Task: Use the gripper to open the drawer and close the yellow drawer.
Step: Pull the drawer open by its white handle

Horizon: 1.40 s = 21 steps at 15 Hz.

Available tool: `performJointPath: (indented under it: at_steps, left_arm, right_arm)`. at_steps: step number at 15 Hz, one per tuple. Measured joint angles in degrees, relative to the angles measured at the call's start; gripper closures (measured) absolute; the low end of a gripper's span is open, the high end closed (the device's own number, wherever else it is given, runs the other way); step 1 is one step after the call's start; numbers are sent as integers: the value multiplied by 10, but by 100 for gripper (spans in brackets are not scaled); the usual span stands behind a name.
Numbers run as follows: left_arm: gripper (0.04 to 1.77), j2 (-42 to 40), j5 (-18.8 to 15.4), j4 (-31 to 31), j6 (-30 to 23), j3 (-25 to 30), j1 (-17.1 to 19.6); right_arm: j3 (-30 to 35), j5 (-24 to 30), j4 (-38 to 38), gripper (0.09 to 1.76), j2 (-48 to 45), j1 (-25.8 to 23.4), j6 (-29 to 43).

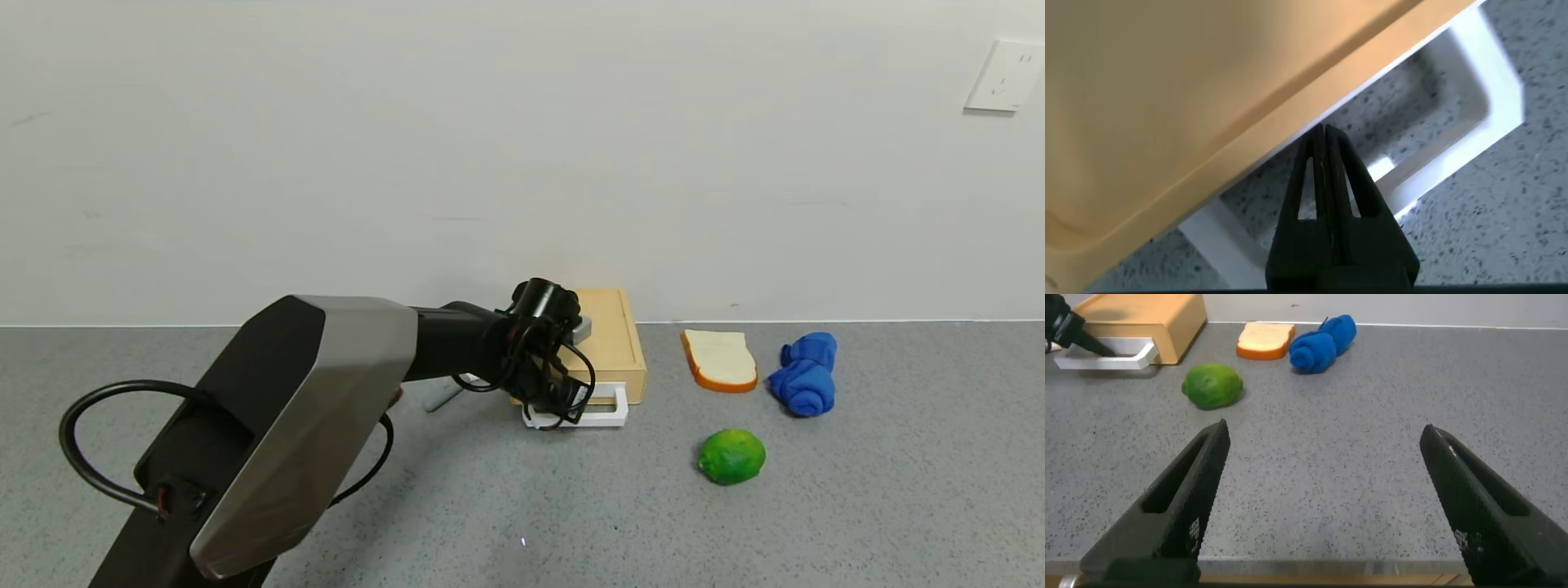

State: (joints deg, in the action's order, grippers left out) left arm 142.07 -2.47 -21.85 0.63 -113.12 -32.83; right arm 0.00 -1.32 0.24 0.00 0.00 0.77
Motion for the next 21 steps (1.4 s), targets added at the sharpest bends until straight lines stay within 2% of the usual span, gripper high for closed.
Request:
performJointPath:
  at_steps: [3, 14, 21]
  left_arm:
    - [170, -2, 4, -26, -30, -1, -3]
    - [170, -19, 10, -113, -75, 1, -16]
    - [170, -36, 17, -170, -140, 10, -31]
  right_arm:
    - [0, 0, 0, 14, 0, 0, 0]
    - [0, 0, 0, 14, 0, 0, 0]
    - [0, 0, 0, 14, 0, 0, 0]
